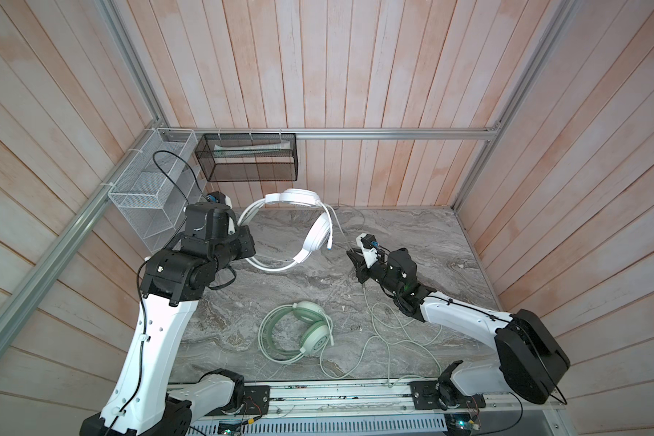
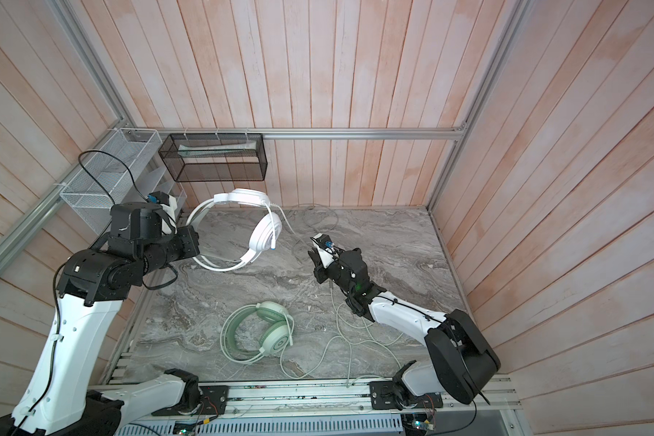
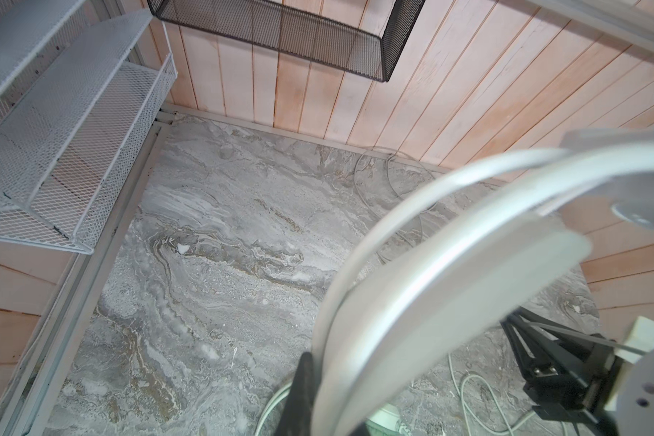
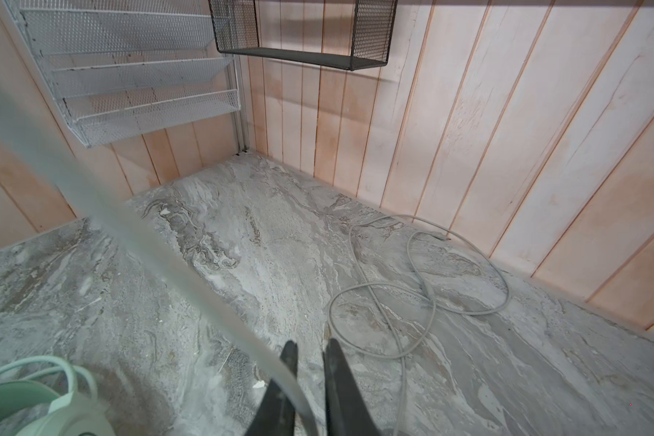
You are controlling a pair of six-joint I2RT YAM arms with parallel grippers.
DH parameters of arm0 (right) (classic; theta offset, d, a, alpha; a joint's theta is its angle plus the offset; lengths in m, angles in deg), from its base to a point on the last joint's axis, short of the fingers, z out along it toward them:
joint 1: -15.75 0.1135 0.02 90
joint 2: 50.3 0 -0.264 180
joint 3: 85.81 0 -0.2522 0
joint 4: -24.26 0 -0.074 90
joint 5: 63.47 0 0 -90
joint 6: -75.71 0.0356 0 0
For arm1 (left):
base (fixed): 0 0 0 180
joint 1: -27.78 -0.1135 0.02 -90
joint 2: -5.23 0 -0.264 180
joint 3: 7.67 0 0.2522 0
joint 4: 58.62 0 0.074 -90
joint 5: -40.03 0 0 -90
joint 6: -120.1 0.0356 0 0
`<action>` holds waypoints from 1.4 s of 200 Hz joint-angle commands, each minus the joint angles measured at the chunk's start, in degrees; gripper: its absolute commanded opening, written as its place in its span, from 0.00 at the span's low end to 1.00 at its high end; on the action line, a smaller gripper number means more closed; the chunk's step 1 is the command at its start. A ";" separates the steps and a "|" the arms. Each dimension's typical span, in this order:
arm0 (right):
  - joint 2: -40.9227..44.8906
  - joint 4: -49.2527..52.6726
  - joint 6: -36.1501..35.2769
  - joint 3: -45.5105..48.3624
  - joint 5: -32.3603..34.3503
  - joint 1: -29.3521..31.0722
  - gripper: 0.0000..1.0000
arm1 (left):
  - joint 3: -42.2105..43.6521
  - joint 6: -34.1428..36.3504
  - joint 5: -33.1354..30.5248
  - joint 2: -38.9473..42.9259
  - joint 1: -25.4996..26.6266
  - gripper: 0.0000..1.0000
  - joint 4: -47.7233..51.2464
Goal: Wrap the headphones
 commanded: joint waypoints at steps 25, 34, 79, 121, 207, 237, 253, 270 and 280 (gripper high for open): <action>3.50 1.61 2.29 3.66 0.69 5.14 0.00 | 4.17 -2.13 -2.69 -2.06 0.12 0.00 -6.25; 4.22 1.70 3.10 4.94 0.94 6.60 0.00 | 5.15 -3.19 -2.72 -2.40 -0.14 0.00 -7.68; 3.67 5.01 3.87 7.50 5.69 15.19 0.00 | 8.19 -5.68 1.38 -4.94 -1.46 0.00 -12.10; 1.26 11.08 3.41 4.66 9.00 20.92 0.00 | 13.63 -7.02 1.96 -5.44 -1.47 0.00 -14.80; 0.70 43.08 -2.91 -17.00 9.63 29.05 0.00 | 24.64 -4.32 -6.00 -6.58 -0.49 0.00 -17.25; 2.46 56.57 -5.47 -24.53 12.06 29.19 0.00 | 27.73 -1.58 -9.46 -5.27 1.71 0.00 -19.10; 3.01 63.24 -7.20 -28.86 15.70 29.20 0.00 | 30.03 0.26 -13.32 -3.57 4.43 0.00 -21.11; 3.21 71.37 -9.07 -34.15 21.00 29.11 0.00 | 33.44 3.39 -18.23 -1.02 7.57 0.00 -24.34; 3.47 74.32 -10.00 -36.03 23.73 29.01 0.00 | 35.24 4.99 -20.33 0.58 8.79 0.00 -26.03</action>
